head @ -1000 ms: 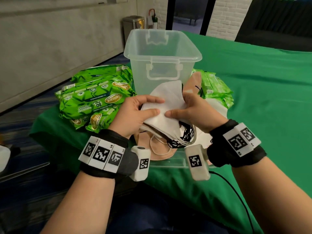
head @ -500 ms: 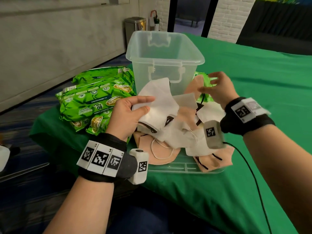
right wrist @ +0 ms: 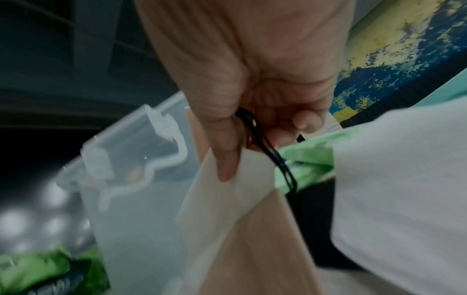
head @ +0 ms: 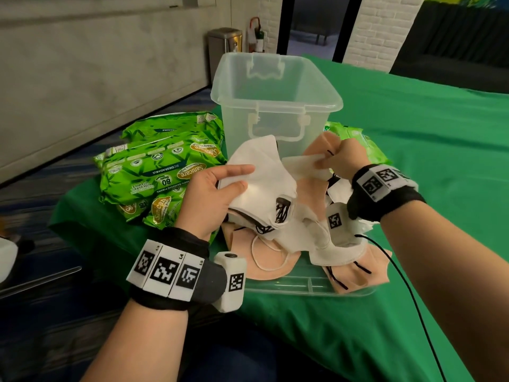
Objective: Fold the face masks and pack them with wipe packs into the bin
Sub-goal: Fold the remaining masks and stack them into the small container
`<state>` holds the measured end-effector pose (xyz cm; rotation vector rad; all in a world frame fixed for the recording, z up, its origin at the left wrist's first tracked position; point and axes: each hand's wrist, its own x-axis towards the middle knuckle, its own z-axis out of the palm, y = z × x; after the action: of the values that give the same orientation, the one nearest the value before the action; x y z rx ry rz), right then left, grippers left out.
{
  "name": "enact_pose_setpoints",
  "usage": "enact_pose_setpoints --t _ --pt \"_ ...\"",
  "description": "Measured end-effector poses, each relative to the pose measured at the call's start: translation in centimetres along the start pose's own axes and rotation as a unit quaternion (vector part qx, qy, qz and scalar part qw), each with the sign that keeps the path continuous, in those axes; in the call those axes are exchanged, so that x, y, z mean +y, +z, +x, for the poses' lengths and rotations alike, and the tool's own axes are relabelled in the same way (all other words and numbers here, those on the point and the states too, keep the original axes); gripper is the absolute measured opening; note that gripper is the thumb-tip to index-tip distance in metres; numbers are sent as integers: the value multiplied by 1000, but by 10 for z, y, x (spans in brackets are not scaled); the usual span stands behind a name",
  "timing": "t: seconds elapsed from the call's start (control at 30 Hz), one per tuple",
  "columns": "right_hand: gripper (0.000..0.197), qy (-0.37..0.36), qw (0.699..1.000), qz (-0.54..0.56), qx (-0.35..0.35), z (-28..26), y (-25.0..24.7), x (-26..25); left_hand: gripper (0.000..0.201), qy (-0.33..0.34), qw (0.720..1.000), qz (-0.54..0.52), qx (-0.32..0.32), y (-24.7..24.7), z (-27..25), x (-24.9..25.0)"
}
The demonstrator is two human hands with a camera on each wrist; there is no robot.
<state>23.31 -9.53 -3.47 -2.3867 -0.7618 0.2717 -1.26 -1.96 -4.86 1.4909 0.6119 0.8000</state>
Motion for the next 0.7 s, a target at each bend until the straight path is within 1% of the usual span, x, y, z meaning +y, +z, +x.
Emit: enact_pose_setpoints --t 0.07,0.13,0.2,0.27,0.3,0.33,0.37,0.4,0.43,0.47,0.5,0.53,0.6,0.63,0.67,0.7 --pt "30 -18 995 90 38 -9 -13 0 35 -5 1000 7 -11 0 0 1" --pt "27 -53 972 222 53 -24 -30 -3 30 -9 1000 13 -17 2 1 2" --pt "20 -94 935 342 28 -42 -46 -9 24 -19 1000 8 -12 6 1 4" --pt "18 -120 887 446 -21 -58 -58 -16 14 -39 999 -10 -6 13 -1 9" --pt "20 -130 863 485 -50 -66 -61 -20 14 -52 998 -19 -4 15 -2 11" --pt "23 -140 848 505 -80 -72 -63 -23 24 -63 998 -30 -5 17 -3 13" --pt "27 -145 843 507 -106 -79 -62 -27 37 -71 996 -45 -11 19 -5 15" --pt "28 -148 844 499 -129 -84 -60 -30 49 -70 995 -65 -20 20 -8 17" --pt "26 -147 850 485 -143 -89 -55 -32 55 -61 994 -82 -29 22 -10 19" --pt "22 -144 858 469 -149 -94 -50 -34 55 -49 994 -95 -35 25 -12 21" --pt "22 -141 865 456 -153 -98 -44 -35 47 -38 994 -101 -35 28 -14 22" --pt "22 -139 871 445 -154 -101 -38 -34 34 -30 994 -103 -26 31 -17 24" --pt "24 -136 884 421 -154 -107 -28 -33 8 -17 996 -86 9 35 -18 24" --pt "25 -133 888 413 -153 -110 -24 -34 4 -12 997 -71 22 35 -18 22" --pt "27 -131 887 415 -151 -112 -22 -33 8 -8 998 -54 30 34 -18 21" --pt "27 -131 881 429 -153 -113 -22 -32 9 -7 999 -40 30 34 -18 19"
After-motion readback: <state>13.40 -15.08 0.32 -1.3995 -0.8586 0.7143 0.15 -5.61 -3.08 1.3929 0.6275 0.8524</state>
